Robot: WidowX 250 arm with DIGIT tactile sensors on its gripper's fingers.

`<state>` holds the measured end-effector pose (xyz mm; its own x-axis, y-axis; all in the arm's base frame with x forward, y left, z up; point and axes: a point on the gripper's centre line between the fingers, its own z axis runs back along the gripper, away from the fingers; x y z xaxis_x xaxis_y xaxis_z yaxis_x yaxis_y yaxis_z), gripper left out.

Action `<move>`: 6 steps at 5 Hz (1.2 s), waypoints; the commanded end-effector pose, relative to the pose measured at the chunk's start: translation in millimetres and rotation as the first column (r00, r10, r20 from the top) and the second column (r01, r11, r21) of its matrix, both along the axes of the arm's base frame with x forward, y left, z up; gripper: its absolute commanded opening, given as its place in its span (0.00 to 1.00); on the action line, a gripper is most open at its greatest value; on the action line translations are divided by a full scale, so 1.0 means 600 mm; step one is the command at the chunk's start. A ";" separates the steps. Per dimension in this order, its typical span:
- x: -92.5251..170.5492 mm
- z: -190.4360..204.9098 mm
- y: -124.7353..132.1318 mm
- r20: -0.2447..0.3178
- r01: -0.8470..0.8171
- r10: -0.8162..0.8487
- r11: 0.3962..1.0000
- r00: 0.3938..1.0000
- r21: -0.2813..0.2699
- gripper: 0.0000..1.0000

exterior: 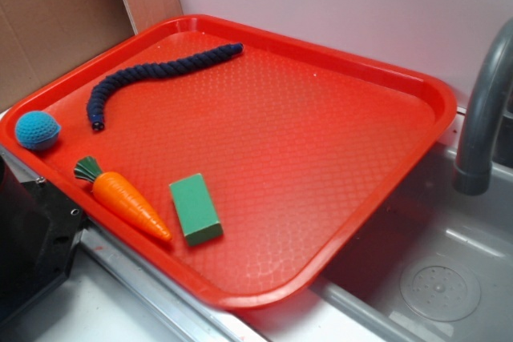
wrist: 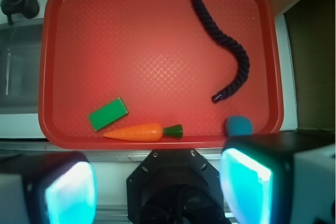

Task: Grab the blue ball.

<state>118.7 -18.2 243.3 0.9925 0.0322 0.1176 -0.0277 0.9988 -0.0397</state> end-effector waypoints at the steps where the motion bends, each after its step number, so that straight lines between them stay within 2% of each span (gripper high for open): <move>1: 0.000 0.000 0.000 0.000 0.000 0.000 1.000 1.000 0.000 1.00; 2: 0.009 -0.070 0.070 -0.102 -0.103 0.108 0.993 0.989 0.056 1.00; 3: 0.008 -0.119 0.105 -0.134 -0.107 0.115 0.992 0.984 0.067 1.00; 4: -0.013 -0.173 0.174 -0.094 -0.105 0.118 0.986 0.989 0.131 1.00; 5: -0.012 -0.198 0.178 -0.189 -0.101 0.119 0.990 0.975 0.099 1.00; 6: -0.012 -0.198 0.178 -0.189 -0.101 0.119 0.990 0.975 0.099 1.00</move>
